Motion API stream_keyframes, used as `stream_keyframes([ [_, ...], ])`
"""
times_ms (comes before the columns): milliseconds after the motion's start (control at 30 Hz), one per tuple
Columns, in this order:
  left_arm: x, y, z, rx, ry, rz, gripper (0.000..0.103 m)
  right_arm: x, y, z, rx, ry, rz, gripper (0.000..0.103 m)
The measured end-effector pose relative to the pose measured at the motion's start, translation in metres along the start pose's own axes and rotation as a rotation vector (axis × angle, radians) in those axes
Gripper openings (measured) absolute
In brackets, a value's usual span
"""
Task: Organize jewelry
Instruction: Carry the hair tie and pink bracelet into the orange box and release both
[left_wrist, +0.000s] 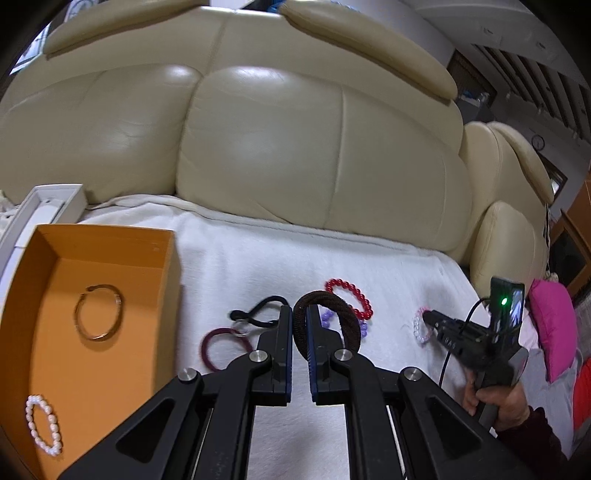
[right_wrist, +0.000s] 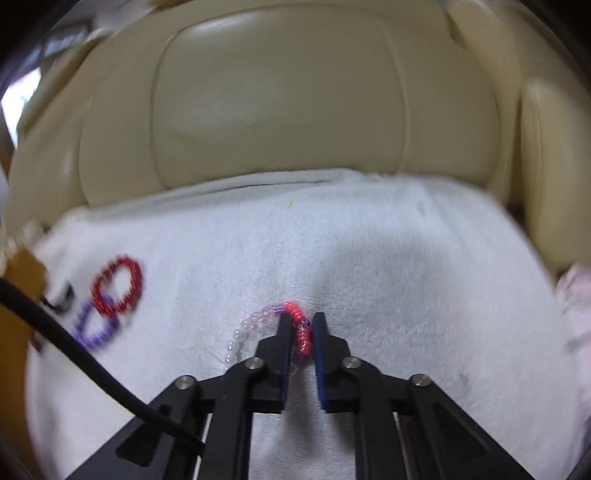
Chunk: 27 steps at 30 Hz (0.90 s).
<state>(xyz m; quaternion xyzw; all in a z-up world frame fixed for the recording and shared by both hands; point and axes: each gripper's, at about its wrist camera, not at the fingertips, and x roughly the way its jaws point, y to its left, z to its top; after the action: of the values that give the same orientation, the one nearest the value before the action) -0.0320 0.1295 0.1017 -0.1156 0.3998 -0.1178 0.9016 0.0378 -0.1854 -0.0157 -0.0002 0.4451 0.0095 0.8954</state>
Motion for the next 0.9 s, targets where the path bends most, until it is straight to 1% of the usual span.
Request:
stream_keyframes([
  [67, -0.010, 0.005, 0.000, -0.001, -0.021, 0.036, 0.007, -0.003, 0.007, -0.002, -0.035, -0.007, -0.020, 0.008],
  [167, -0.022, 0.013, -0.002, -0.009, -0.045, 0.076, 0.007, -0.015, 0.013, -0.004, -0.049, -0.038, -0.012, 0.008],
  [233, -0.032, 0.021, -0.004, -0.020, -0.064, 0.105, 0.007, -0.026, 0.016, -0.003, -0.042, -0.062, 0.014, 0.008],
  [300, -0.041, 0.031, -0.005, -0.037, -0.080, 0.120, 0.007, -0.043, 0.018, -0.001, -0.019, -0.099, 0.067, 0.008],
  [400, -0.055, 0.049, -0.007, -0.064, -0.103, 0.156, 0.007, -0.068, 0.025, 0.001, 0.013, -0.145, 0.170, 0.008],
  [567, -0.067, 0.088, -0.013, -0.118, -0.099, 0.234, 0.007, -0.101, 0.060, -0.001, 0.023, -0.175, 0.355, 0.008],
  [733, -0.069, 0.119, -0.021, -0.146, -0.044, 0.301, 0.007, -0.115, 0.110, -0.009, -0.022, -0.129, 0.516, 0.008],
  [867, -0.070, 0.139, -0.030, -0.162, -0.008, 0.328, 0.007, -0.118, 0.156, -0.012, -0.018, -0.074, 0.658, 0.008],
  [900, -0.070, 0.143, -0.031, -0.171, 0.000, 0.327, 0.007, -0.119, 0.166, -0.014, -0.019, -0.061, 0.679, 0.008],
])
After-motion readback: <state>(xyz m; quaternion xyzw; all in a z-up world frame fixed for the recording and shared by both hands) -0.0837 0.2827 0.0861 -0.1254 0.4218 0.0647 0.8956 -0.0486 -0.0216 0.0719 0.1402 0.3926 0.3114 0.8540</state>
